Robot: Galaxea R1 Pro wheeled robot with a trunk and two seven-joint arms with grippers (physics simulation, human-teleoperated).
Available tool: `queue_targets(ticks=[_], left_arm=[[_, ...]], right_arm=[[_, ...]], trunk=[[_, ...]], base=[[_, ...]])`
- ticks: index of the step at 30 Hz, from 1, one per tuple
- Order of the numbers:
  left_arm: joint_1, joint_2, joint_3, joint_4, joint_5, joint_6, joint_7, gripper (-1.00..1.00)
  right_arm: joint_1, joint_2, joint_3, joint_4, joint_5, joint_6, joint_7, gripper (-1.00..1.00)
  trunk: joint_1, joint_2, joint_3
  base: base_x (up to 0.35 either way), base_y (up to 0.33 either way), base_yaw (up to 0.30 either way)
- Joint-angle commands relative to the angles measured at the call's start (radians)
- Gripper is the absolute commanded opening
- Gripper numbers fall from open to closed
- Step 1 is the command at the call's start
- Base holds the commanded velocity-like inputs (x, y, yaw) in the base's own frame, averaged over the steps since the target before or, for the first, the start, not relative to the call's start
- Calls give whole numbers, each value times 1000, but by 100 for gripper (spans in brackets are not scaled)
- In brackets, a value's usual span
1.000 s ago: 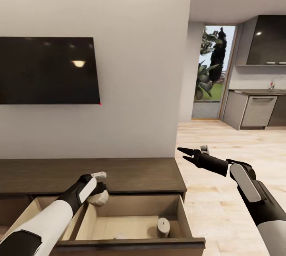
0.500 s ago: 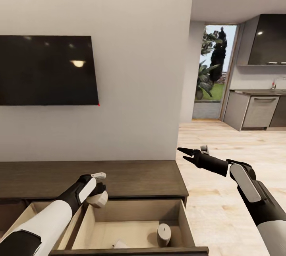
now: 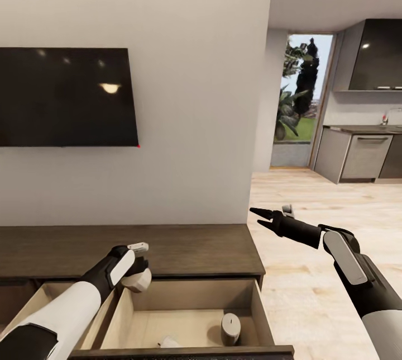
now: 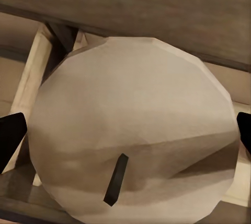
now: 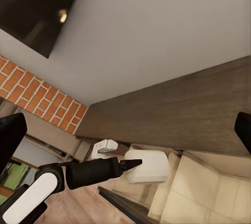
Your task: Place each of the two pumpkins and all three candles from the living room inside a cabinet in the living room (use any cabinet), then make sure every cabinet is closed, and position the cauldron so it is next to a table in the living room.
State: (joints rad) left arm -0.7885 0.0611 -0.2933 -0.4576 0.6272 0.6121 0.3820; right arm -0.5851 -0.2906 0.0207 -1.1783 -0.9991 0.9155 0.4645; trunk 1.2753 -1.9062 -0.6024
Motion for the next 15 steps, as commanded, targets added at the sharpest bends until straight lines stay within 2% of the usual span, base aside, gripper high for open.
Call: queue_targets(ticks=[1,15], left_arm=[[-1,2,-7,-2,12,3,11,-100],[-1,3,-4,-1,17,3,10,-100]], right_arm=[[-1,0,1,0,3,2,5,100],[-1,1,1,0,2,2,5,100]], trunk=[[4,-8,-4],[57,-106,-48]], base=[[0,0,0],[0,0,0]])
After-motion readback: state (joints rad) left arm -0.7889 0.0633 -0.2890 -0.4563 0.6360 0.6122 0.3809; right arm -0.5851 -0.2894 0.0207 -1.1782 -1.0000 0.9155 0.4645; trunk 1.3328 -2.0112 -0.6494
